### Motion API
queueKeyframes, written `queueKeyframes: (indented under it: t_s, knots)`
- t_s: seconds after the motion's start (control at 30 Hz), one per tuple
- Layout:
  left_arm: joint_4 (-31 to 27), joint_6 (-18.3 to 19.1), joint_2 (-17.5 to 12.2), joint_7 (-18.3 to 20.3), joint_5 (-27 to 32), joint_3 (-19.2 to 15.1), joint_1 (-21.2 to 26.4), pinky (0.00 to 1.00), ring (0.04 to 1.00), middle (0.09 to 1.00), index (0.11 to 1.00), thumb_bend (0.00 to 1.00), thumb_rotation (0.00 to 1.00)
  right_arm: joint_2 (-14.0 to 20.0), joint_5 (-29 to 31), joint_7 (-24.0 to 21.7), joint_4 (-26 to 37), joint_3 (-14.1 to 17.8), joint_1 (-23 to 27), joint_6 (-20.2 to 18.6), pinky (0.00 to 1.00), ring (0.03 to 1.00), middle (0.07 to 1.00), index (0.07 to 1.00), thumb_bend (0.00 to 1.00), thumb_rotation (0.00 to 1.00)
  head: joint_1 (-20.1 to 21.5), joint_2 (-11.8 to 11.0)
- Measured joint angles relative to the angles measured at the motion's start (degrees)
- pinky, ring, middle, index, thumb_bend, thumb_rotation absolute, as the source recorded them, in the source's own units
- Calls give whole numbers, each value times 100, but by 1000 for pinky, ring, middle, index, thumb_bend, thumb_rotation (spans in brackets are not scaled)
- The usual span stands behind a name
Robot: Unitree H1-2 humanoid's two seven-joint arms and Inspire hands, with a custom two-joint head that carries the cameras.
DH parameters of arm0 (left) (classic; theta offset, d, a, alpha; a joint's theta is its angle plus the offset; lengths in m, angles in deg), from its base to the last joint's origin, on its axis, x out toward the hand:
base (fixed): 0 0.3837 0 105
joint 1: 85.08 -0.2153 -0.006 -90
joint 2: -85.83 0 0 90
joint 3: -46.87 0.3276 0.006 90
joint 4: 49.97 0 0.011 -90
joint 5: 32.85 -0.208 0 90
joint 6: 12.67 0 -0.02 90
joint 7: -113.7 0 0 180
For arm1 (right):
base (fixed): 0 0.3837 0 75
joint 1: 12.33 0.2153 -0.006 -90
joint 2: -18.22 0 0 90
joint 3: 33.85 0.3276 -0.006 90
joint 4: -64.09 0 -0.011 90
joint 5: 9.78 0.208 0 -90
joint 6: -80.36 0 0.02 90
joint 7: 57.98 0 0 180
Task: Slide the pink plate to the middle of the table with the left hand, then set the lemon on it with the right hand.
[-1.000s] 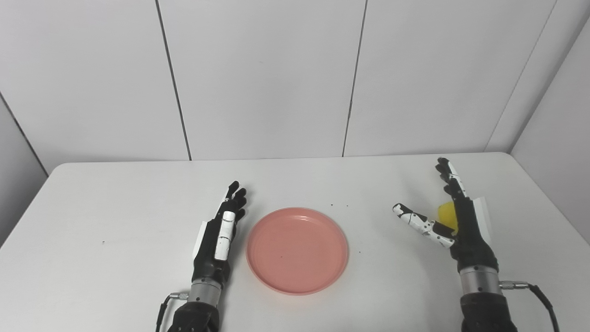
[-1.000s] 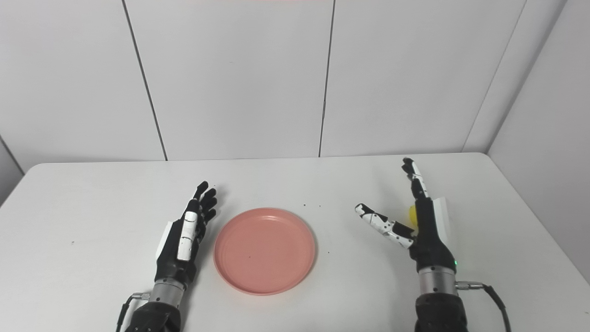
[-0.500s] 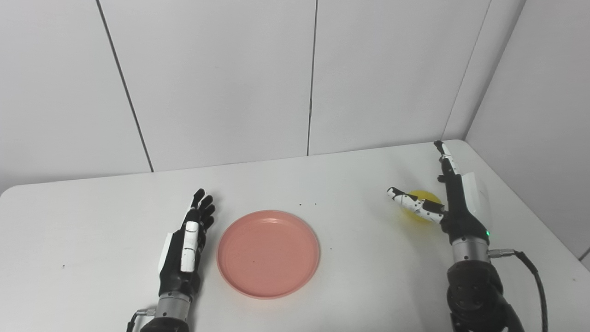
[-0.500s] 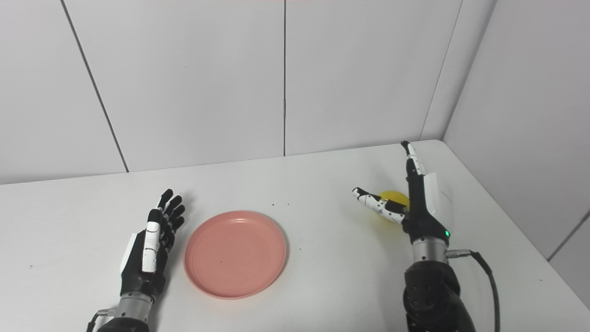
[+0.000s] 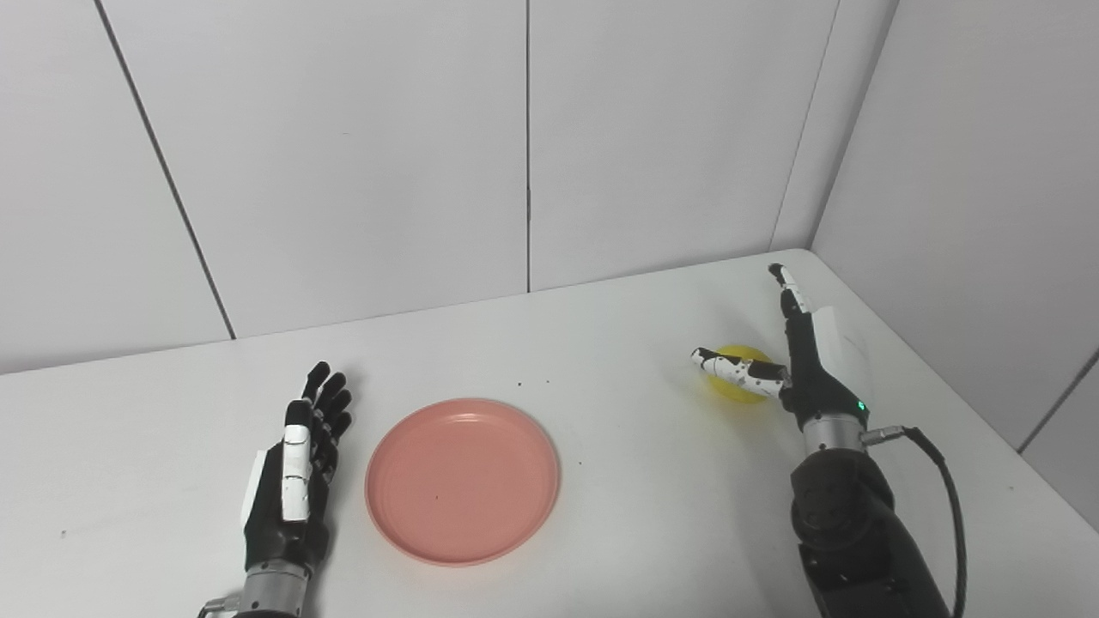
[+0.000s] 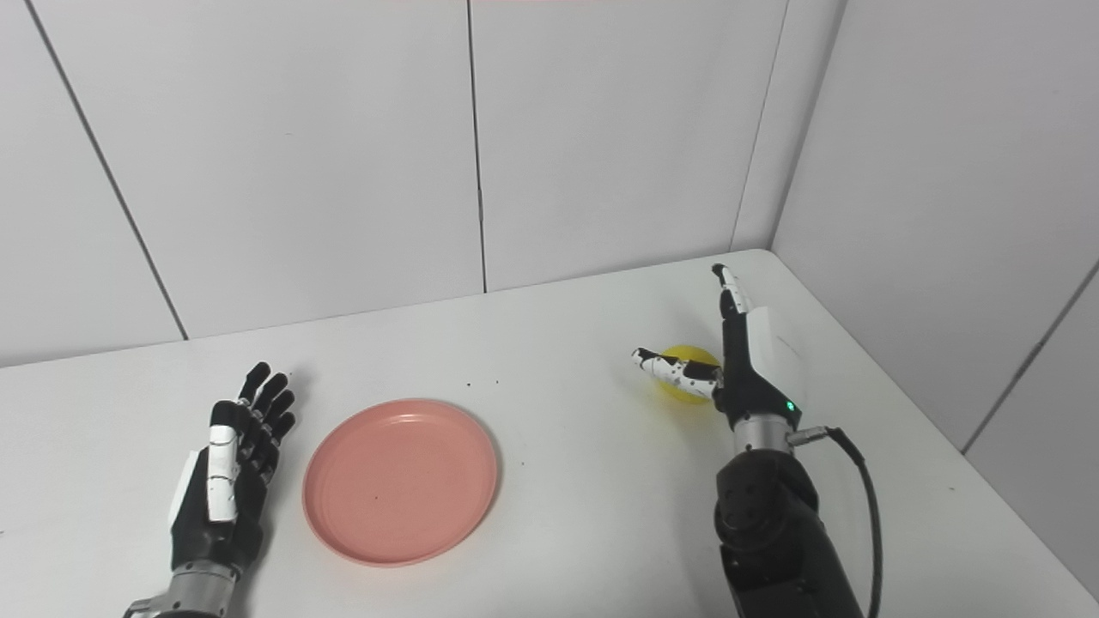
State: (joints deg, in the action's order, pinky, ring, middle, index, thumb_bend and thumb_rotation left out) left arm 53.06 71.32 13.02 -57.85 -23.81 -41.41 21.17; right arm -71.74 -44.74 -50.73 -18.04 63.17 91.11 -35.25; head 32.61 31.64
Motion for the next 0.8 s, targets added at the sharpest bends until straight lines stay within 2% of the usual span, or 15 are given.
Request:
queueKeyframes:
  t_s: [0.23,0.37,0.47,0.8]
  knots:
    - [-50,205,-27,20,128,-59,-14,983,960,951,934,670,1000,88,101,-45,-340,-34,124,-21,768,895,927,935,863,372,97,26]
    - [-82,295,-60,24,240,-104,-26,985,960,952,937,668,1000,211,-54,-151,-528,-221,161,-61,797,905,918,932,873,386,114,53]
    - [-107,305,-72,31,243,-120,-39,982,957,948,932,672,1000,273,-170,-198,-684,-233,201,-102,819,902,910,921,879,374,114,61]
    - [-215,324,-86,36,236,-97,-112,970,955,949,936,674,1000,287,-166,-425,-1173,-256,374,-140,796,899,906,907,900,342,105,97]
